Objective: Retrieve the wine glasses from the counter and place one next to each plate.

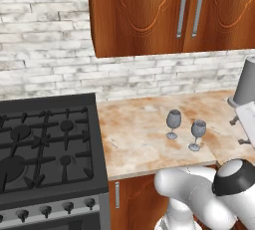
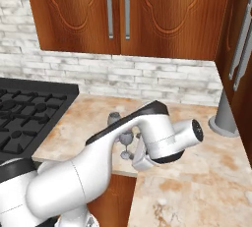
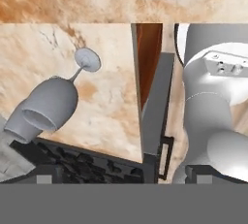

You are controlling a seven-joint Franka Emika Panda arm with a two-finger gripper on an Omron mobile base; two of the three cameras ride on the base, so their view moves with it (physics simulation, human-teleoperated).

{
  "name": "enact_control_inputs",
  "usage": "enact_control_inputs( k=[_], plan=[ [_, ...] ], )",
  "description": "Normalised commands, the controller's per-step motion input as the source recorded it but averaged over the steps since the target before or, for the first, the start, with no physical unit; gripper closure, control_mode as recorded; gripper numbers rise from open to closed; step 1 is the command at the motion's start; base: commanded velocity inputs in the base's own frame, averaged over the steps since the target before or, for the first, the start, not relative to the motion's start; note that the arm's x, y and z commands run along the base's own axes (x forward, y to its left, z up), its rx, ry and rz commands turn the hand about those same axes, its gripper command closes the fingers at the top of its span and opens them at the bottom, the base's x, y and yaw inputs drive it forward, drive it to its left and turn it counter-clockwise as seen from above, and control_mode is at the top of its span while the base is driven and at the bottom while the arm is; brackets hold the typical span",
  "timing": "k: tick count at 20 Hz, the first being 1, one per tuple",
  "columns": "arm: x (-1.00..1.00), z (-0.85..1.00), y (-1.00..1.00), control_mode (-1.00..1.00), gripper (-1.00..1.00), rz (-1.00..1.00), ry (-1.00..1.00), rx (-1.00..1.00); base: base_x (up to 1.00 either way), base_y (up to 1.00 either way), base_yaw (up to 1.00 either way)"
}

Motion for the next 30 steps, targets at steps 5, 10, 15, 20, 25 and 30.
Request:
enact_control_inputs(
  k=[5, 10, 15, 20, 25, 30],
  plan=[
    [0.01, -0.19, 0.0, -1.0, -1.0, -0.05, 0.0, 0.12, 0.0, 0.0, 0.0],
    [0.05, -0.12, 0.0, -1.0, -1.0, -0.04, 0.0, 0.15, 0.0, 0.0, 0.0],
    [0.1, -0.17, 0.01, -1.0, -1.0, -0.03, 0.0, 0.17, 0.0, 0.0, 0.0],
    [0.21, -0.17, 0.08, -1.0, -1.0, -0.03, 0.0, 0.14, 0.0, 0.0, 0.0],
    [0.19, -0.23, 0.1, -1.0, -1.0, -0.02, 0.02, 0.09, 0.0, 0.0, 0.0],
    [0.15, -0.25, 0.08, -1.0, -1.0, 0.0, 0.05, 0.02, 0.0, 0.0, 0.0]
  ],
)
